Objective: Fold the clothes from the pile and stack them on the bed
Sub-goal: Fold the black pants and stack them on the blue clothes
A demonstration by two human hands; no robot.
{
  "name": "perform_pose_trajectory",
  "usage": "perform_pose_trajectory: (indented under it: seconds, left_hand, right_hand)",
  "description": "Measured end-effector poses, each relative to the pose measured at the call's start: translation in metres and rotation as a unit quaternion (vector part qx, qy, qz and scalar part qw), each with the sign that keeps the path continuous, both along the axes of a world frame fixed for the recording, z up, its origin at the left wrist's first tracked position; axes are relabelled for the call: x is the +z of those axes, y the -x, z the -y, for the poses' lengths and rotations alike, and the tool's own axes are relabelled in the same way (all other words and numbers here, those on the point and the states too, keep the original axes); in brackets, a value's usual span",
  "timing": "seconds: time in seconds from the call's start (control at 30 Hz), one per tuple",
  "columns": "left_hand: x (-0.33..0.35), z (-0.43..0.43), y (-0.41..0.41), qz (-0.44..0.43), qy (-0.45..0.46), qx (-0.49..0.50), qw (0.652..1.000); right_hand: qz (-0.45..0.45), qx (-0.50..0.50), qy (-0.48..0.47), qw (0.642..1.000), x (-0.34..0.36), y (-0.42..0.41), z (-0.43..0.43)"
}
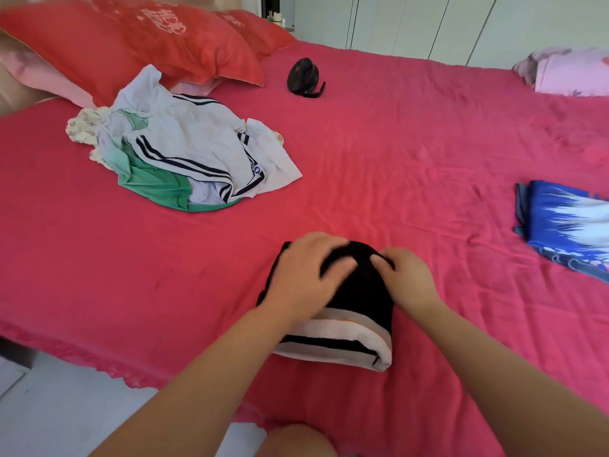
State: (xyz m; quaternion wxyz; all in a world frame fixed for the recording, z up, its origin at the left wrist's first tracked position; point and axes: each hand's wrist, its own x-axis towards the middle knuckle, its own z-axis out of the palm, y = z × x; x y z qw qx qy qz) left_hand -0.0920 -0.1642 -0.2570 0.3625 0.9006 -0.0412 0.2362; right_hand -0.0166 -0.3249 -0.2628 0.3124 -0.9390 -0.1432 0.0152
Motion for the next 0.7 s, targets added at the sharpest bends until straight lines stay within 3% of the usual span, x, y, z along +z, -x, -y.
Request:
perform_pose_trajectory:
  seconds: [0.1,0.2,0.33,0.4,0.47,0.53,0.6,0.7]
  left_hand:
    - [-0.021,0.022,0.023,-0.105,-0.155,-0.136,0.973]
    - [-0.045,0.022,0.032,-0.135,-0.238,-0.154,0.949]
    - [-0.044,0.018,0.032,-0.108,-0.253,-0.189,0.942]
    - [-0.030,0.015,0.030,-0.126,-0.129,-0.209,0.961]
    - [-0.011,0.008,0.019,-0.055,0.017,-0.142,0.988]
    - [-0.005,-0.008,-0.004,0.009,0.002,-0.013,1.000]
    - [-0.007,-0.028,-0.026,-0.095,-0.060,0.061,0.992]
    - [-0.019,-0.050,-0.044,-0.276,-0.182,0.092,0.939]
  right_hand:
    - [0.023,-0.017,0.026,0.999,0.006,-0.017,-0.003]
    - [-0.008,-0.046,0.054,0.997,0.005,-0.029,-0.004]
    - [-0.085,-0.084,0.032,0.992,-0.006,-0.034,-0.003]
    - [-0.085,-0.087,-0.004,0.993,-0.003,-0.034,0.000]
    - [-0.061,-0.057,-0.028,0.996,0.006,-0.032,0.002]
    - [-0.060,-0.027,-0.056,0.996,0.014,-0.028,0.001]
    - [-0.075,0.013,-0.053,0.996,0.016,-0.023,0.000]
    - [-0.059,0.025,0.003,0.998,0.010,-0.022,0.000]
